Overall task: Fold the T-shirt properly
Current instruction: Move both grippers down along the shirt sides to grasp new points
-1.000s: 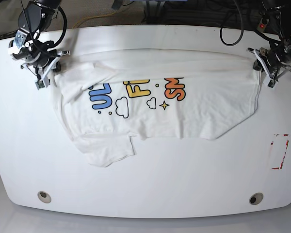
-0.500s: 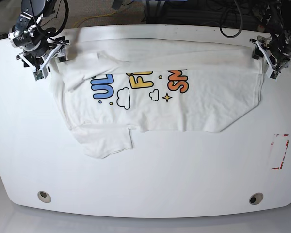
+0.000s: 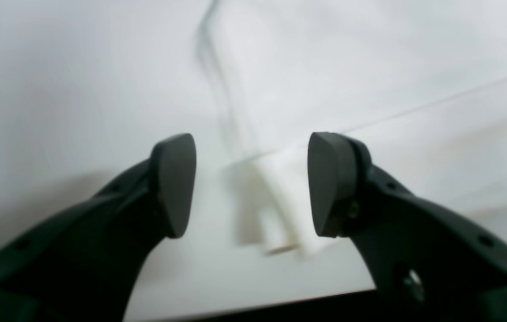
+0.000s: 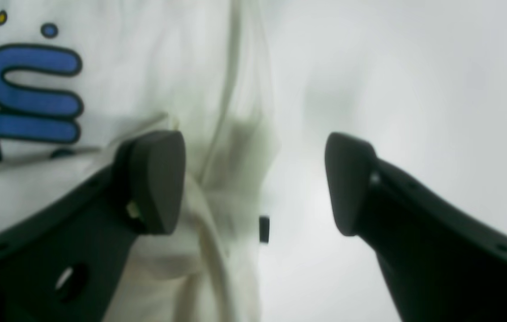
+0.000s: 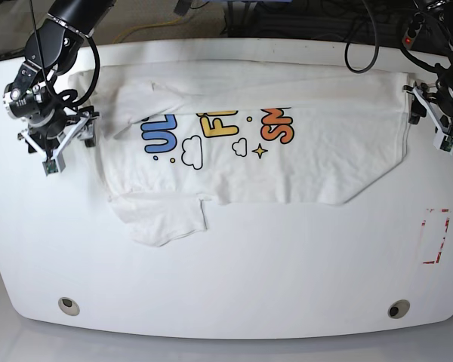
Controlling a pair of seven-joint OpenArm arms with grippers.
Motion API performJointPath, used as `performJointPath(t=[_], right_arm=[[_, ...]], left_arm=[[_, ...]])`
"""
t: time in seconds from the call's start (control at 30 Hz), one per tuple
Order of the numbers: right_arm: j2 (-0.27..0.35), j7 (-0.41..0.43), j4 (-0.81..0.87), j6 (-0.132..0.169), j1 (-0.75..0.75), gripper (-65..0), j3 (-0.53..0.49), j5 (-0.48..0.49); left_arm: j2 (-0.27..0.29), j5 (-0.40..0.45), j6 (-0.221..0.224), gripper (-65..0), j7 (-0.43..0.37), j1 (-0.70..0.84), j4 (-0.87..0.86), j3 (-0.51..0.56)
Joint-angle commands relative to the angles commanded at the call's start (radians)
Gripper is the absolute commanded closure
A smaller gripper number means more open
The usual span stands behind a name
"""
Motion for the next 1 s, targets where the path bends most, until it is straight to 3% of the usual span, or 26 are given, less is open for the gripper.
performJointPath(t=[0.23,0.53,0.83,1.0], right_arm=[[0.034,0.026,-0.264,0.000,0.210,-46.6,-0.044,-0.002],[0.089,0.203,-0.620,0.000,0.381,-46.6,-0.149,-0.003],[0.147,0.442,-0.967,0.000,0.509,-46.6,-0.302,-0.002],[0.138,0.457,-1.000,0.000,0.522,-46.6,-0.308,-0.002]], left_arm=[[0.000,0.006,0.000,-36.7,0.008,-0.021,0.000,0.002],[0.000,0.006,0.000,-36.7,0.008,-0.068,-0.017,0.002],[0.000,0.006,0.000,-36.7,0.006,-0.127,-0.107,-0.005],[0.000,0.006,0.000,-36.7,0.006,-0.130,-0.147,-0.003]])
